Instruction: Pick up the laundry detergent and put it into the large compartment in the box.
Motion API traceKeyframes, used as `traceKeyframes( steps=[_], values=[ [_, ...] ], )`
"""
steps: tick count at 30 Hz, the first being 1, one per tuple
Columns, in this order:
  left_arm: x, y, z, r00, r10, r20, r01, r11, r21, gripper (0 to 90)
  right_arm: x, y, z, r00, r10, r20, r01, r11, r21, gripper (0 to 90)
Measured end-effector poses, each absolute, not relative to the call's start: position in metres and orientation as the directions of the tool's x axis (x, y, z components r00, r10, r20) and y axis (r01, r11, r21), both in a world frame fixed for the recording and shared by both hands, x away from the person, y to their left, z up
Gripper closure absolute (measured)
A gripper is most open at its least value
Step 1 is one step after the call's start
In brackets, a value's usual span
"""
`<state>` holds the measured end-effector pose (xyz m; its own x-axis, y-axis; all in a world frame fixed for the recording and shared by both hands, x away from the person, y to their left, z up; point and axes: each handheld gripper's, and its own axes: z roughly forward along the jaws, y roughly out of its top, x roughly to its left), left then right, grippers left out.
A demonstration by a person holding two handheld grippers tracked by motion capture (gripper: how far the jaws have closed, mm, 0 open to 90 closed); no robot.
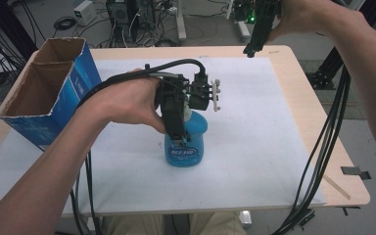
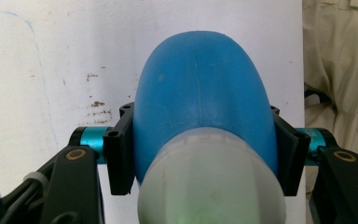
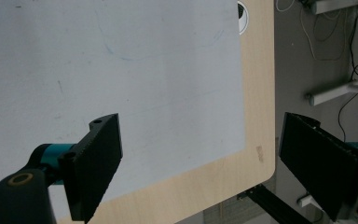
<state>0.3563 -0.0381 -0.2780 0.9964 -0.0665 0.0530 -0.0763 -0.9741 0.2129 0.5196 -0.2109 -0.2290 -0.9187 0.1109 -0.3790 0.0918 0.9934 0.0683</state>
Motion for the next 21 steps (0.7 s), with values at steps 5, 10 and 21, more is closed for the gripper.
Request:
traceKeyframes(
  steps=[5,10,21],
  values=[
    [0.358,-0.039,-0.265,0.997,-0.060,0.047,-0.068,-0.976,0.208,37.8,0.519,-0.212,-0.230,-0.919,0.112,-0.377,0.094,0.993,0.066,12.6],
    [0.360,-0.039,-0.251,0.997,-0.051,0.049,-0.060,-0.978,0.198,37.8,0.518,-0.213,-0.229,-0.919,0.116,-0.377,0.095,0.993,0.073,12.6],
    [0.376,-0.036,-0.202,0.999,-0.018,0.052,-0.027,-0.982,0.185,37.8,0.518,-0.212,-0.229,-0.918,0.118,-0.379,0.093,0.992,0.084,12.6]
  ],
)
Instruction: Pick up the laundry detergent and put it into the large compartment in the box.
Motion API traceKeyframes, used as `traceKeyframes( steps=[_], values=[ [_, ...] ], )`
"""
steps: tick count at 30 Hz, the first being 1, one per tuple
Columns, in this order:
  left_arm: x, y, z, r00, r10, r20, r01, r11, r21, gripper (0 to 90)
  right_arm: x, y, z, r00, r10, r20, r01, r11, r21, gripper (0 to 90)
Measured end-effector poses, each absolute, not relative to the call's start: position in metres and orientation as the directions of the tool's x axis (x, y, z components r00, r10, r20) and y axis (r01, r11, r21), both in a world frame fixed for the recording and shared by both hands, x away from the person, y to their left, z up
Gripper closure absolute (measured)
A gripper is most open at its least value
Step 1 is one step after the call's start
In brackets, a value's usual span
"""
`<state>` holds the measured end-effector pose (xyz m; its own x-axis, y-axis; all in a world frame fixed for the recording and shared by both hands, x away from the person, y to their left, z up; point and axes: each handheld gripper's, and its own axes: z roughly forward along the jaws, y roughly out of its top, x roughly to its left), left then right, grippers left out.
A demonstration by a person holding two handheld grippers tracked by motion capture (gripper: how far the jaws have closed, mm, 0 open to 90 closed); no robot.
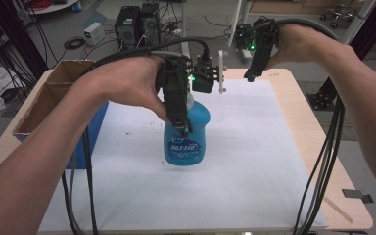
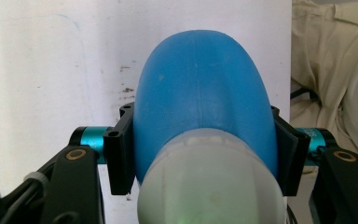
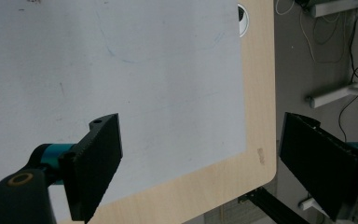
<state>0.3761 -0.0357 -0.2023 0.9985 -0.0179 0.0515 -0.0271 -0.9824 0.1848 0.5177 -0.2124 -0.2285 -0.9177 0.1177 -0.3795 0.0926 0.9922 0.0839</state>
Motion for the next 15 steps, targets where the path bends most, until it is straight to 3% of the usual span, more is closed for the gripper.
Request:
traceKeyframes(
  steps=[15],
  values=[
    [0.396,-0.017,-0.151,0.997,0.054,0.058,0.041,-0.980,0.197,37.9,0.517,-0.212,-0.229,-0.918,0.109,-0.380,0.084,0.993,0.083,12.6]
  ],
)
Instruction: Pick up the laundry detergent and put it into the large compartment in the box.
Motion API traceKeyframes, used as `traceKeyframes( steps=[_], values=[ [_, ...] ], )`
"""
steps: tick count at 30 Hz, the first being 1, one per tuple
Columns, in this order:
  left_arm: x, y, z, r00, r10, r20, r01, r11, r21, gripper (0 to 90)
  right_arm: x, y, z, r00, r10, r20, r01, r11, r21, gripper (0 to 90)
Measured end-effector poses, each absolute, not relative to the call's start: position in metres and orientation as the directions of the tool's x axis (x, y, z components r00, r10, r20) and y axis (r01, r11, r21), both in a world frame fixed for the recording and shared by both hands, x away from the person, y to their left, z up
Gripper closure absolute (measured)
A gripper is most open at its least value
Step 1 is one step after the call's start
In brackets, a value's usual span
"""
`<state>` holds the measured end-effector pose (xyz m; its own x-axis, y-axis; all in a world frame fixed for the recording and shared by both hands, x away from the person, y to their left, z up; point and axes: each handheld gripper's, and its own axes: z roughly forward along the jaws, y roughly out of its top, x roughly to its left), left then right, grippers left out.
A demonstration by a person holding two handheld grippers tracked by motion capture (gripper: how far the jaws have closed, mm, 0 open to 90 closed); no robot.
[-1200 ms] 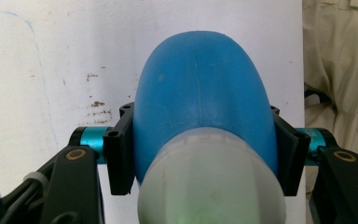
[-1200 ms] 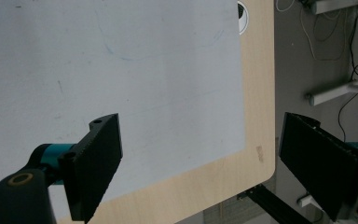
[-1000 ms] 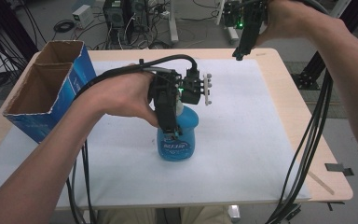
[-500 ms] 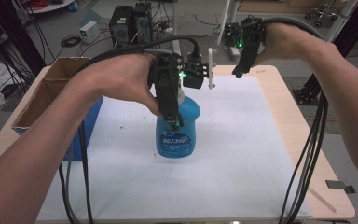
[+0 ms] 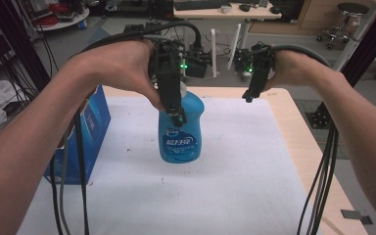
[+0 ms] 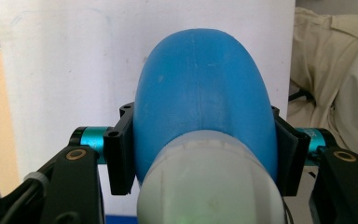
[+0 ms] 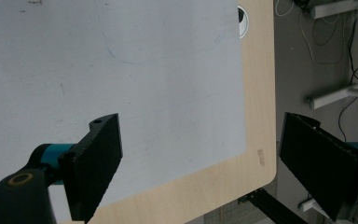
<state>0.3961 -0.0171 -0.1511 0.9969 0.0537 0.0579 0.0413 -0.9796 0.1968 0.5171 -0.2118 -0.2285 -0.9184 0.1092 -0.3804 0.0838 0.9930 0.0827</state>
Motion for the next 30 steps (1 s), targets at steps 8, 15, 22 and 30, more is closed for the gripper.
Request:
traceKeyframes(
  steps=[8,15,22,30],
  values=[
    [0.400,0.002,-0.127,0.990,0.124,0.068,0.107,-0.973,0.206,37.9,0.517,-0.211,-0.229,-0.917,0.107,-0.384,0.080,0.993,0.085,12.6],
    [0.401,0.026,-0.113,0.980,0.185,0.072,0.164,-0.959,0.231,38.0,0.517,-0.212,-0.228,-0.916,0.104,-0.387,0.078,0.993,0.083,12.6],
    [0.401,0.052,-0.103,0.957,0.269,0.109,0.241,-0.946,0.218,38.0,0.517,-0.211,-0.230,-0.917,0.099,-0.386,0.073,0.994,0.083,12.6],
    [0.407,0.094,-0.092,0.921,0.369,0.127,0.335,-0.914,0.229,38.0,0.516,-0.210,-0.231,-0.917,0.099,-0.386,0.070,0.994,0.087,12.6]
  ],
)
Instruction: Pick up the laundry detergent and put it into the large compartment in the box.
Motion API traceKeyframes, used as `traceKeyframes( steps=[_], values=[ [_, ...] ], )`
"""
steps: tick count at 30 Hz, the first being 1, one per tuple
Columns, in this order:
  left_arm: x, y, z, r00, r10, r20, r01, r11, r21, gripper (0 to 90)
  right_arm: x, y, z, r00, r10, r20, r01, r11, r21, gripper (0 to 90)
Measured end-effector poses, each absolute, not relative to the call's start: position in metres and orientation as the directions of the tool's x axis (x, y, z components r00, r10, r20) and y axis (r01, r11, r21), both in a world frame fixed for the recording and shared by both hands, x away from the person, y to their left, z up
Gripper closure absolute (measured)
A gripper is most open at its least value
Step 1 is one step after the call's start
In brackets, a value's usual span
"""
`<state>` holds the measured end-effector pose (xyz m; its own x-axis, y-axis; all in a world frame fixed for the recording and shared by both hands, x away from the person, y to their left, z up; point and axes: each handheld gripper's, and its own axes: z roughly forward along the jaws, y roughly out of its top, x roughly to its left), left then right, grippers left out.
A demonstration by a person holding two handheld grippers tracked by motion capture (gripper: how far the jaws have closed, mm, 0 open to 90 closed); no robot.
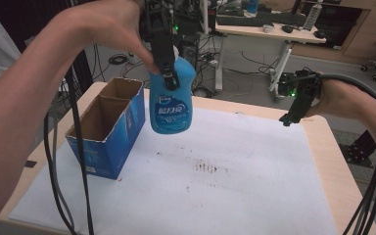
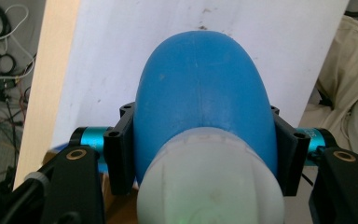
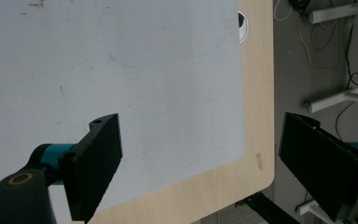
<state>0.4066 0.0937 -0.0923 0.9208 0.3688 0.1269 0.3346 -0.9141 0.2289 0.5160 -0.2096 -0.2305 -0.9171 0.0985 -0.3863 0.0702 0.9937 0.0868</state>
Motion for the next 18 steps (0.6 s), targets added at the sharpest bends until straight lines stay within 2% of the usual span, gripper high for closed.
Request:
traceKeyframes(
  steps=[10,18],
  values=[
    [0.408,0.149,-0.082,0.862,0.487,0.143,0.450,-0.863,0.229,38.0,0.518,-0.209,-0.236,-0.920,0.097,-0.380,0.069,0.994,0.086,12.6],
    [0.409,0.187,-0.081,0.808,0.567,0.161,0.538,-0.821,0.189,38.0,0.519,-0.207,-0.241,-0.925,0.090,-0.370,0.063,0.994,0.086,12.6]
  ],
)
